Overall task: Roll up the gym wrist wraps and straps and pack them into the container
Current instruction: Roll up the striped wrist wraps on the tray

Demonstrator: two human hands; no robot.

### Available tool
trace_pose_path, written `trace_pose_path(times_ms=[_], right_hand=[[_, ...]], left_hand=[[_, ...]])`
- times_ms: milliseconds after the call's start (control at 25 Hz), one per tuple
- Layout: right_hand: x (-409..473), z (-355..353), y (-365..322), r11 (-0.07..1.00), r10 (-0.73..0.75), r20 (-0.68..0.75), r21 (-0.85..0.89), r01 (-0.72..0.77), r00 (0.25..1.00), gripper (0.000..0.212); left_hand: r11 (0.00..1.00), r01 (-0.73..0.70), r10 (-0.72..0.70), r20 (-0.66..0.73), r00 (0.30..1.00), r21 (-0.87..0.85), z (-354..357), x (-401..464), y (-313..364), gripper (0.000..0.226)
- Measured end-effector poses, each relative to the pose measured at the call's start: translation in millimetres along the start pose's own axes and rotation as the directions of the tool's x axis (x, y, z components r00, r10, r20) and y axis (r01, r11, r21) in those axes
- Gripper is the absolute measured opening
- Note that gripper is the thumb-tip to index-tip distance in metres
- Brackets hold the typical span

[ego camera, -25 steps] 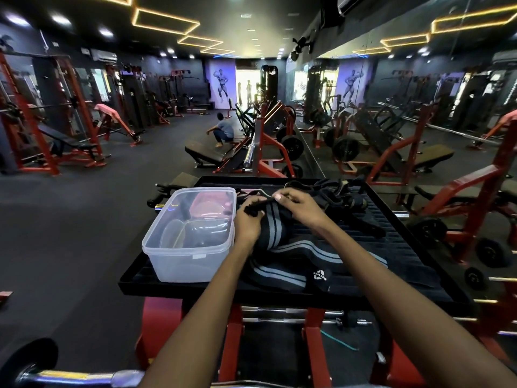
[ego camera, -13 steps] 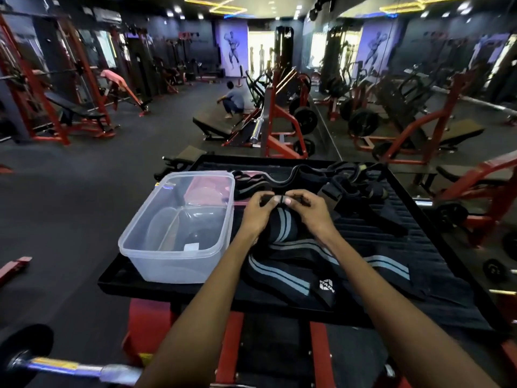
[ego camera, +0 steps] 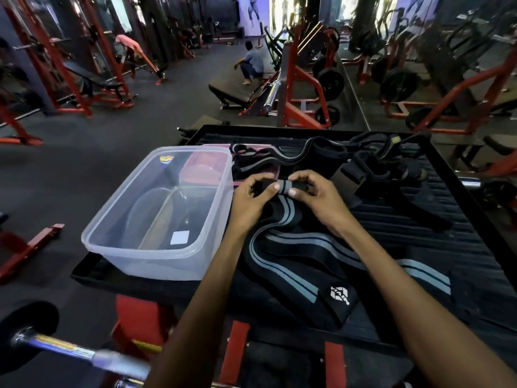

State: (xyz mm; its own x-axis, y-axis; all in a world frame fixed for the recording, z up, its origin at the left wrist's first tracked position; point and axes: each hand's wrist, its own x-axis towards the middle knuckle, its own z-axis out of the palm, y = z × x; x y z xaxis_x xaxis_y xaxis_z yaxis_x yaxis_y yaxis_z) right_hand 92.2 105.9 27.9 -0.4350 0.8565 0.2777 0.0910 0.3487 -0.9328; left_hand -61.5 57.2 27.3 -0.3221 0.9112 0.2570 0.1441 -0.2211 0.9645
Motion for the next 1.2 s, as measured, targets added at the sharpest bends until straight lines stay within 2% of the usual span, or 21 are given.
trace_pose_path(times_ms=[80,200,360,400,480,560,640,720,800,880,960,1080,1200], right_hand=[[0,-1,1,0.998,0.063,0.028,0.022,-0.063,0.998,0.010],[0,4,3,0.999,0.008,-0.021,0.046,-0.007,1.000,0.011],[-1,16,4,0.988,-0.150,-0.162,-0.071,0.140,0.975,0.018],[-2,16,1,0.986,-0.161,-0.196,-0.070,0.150,0.967,0.020],[-3,13,-5,0.993,-0.120,-0.235,-0.008,0.122,0.964,0.020],[-2,11,-9,0.998,-0.041,-0.208,0.038,0.050,0.977,0.014],[0,10,-5,1.000,-0.019,-0.196,0.019,0.023,0.980,0.011],[1,9,1,0.995,-0.080,-0.252,-0.072,0.064,0.964,0.012],[2,8,2,0.974,-0.169,-0.283,-0.197,0.115,0.944,0.018],[4,7,3,0.959,-0.216,-0.278,-0.243,0.149,0.936,0.022],[5,6,4,0.973,-0.154,-0.256,-0.206,0.102,0.954,0.023],[7,2,9,0.990,0.003,-0.249,-0.132,-0.037,0.969,0.020],[7,0,8,0.987,-0.052,-0.303,-0.160,0.003,0.952,0.016]], left_hand=[[0.997,-0.063,0.063,0.005,0.998,-0.040,-3,-2,1,0.029],[0.993,-0.051,0.054,0.029,0.998,-0.103,-6,-3,5,0.041],[0.988,0.129,-0.122,0.091,0.988,-0.079,-6,-5,19,0.010],[0.988,0.138,-0.129,0.122,0.984,-0.071,-4,-3,23,0.010],[0.994,0.081,-0.067,0.177,0.982,-0.072,-4,6,27,0.019],[0.999,0.012,0.000,0.241,0.971,-0.048,-7,17,27,0.027],[1.000,-0.004,0.007,0.287,0.958,-0.011,-10,24,22,0.031],[0.997,0.062,-0.047,0.265,0.963,-0.050,-7,23,13,0.031],[0.983,0.157,-0.140,0.156,0.978,-0.097,5,21,5,0.022],[0.990,0.136,-0.134,0.042,0.990,-0.042,15,19,-3,0.027],[0.996,0.064,-0.064,0.004,0.998,-0.055,18,17,-7,0.033],[0.997,-0.008,0.011,0.043,0.999,-0.081,18,16,-12,0.038],[0.999,0.034,-0.033,0.035,0.999,-0.028,23,16,-17,0.028]])
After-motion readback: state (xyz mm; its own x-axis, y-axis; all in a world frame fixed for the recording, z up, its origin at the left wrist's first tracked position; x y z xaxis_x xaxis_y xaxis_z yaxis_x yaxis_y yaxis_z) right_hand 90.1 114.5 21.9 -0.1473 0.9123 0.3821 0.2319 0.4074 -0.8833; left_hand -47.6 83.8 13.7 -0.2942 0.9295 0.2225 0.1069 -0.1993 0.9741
